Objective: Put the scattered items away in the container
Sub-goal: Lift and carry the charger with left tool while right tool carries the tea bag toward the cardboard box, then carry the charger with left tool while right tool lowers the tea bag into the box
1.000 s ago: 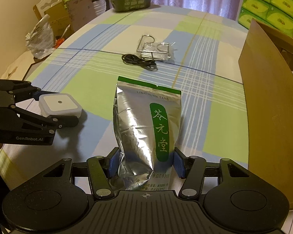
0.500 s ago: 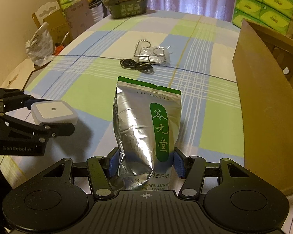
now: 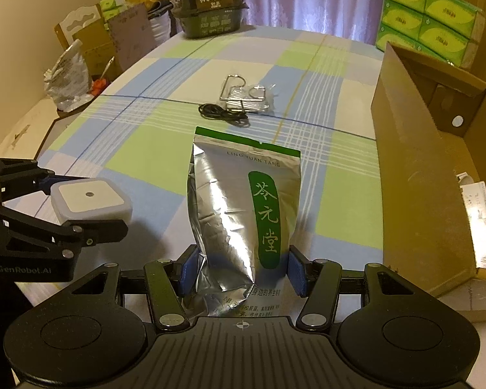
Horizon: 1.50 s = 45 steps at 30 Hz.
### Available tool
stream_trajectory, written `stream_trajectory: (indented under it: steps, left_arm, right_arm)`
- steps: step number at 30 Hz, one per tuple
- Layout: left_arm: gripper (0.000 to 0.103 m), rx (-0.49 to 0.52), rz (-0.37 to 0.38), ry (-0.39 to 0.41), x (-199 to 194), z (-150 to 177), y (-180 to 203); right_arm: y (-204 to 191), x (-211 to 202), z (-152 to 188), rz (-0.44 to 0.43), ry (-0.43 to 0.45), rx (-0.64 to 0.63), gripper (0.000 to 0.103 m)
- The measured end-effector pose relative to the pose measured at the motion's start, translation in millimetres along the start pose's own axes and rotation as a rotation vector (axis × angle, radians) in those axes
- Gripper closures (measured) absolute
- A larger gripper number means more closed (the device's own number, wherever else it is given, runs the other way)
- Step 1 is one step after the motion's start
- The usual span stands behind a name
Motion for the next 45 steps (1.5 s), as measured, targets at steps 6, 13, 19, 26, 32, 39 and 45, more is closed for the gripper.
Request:
stream_trajectory:
  steps: [6,13,19,26,32,39,45]
  left_arm:
    - [0.043,0.003,-0.002,0.008,-10,1,6]
    - [0.043,0.007,-0.006,0.02,-20,0,10]
    - [0.043,0.018,-0.007,0.032,-26,-3,17]
    - [0.043,0.033,0.001,0.045,-31,-7,26]
    - [0.043,0.042,0.007,0.056,-34,-12,34]
    - [0.043,0.058,0.015,0.068,-37,-19,42]
    - [0.043,0.074,0.025,0.087,-41,-28,51]
  right_arm:
    - [-5,-8,3,0.002,0.008,-0.011,0.045]
    - [-7,-20,1,0.004,0.033,-0.019,0.045]
    - [-8,-33,-2,0.011,0.06,-0.019,0.045]
    - [-6,-47,0,0.017,0.087,-0.016,0.045]
    - [-3,-56,-2,0.022,0.106,-0.01,0.045]
    - [5,-67,-4,0.031,0.131,0.004,0.045]
    - [10,-78,-7,0.036,0.156,0.012,0.045]
Point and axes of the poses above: each gripper's, at about its wrist camera, not at the fingertips, and x roughly the way its jaws point, y to its right, z to its underside, the point moved 1 cm from there along x, roughly the way its jaws point, and after that the axes turned 6 degrees about -z, right-handed, at the moved point
